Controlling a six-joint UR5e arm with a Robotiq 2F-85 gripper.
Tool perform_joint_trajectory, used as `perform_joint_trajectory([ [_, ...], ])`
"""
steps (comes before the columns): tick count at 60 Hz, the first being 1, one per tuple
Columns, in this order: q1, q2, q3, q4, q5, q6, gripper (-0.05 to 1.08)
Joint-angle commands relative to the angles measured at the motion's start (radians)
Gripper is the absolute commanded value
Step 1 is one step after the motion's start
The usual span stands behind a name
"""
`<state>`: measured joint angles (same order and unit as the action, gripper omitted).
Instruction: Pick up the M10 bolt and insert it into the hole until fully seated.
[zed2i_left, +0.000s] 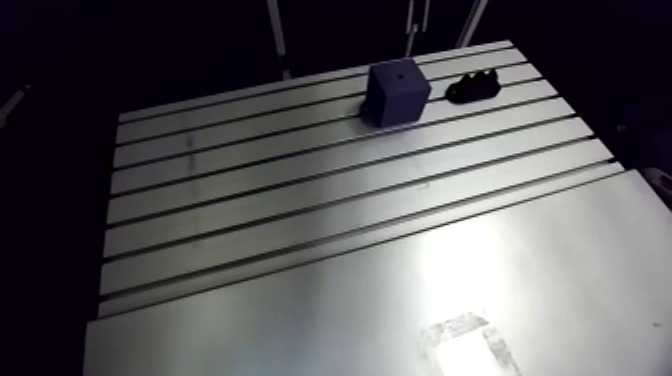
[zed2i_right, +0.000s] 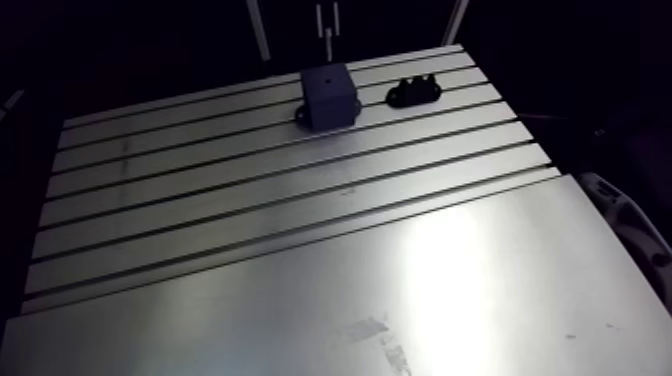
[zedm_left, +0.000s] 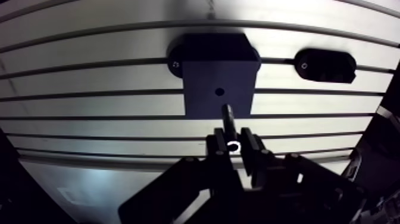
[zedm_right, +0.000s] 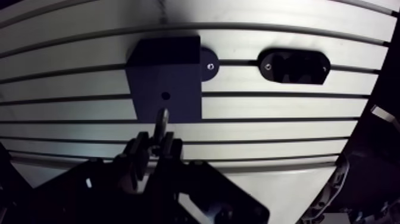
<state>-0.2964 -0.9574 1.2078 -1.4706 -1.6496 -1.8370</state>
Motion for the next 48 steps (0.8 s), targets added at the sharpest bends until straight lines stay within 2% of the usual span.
perform_joint_trajectory([
  [1, 0.0, 0.004, 0.0, 0.0, 0.0, 0.0, 1.08],
  [48, 0.002, 0.013, 0.023, -0.015, -0.004, 0.0, 1.08],
])
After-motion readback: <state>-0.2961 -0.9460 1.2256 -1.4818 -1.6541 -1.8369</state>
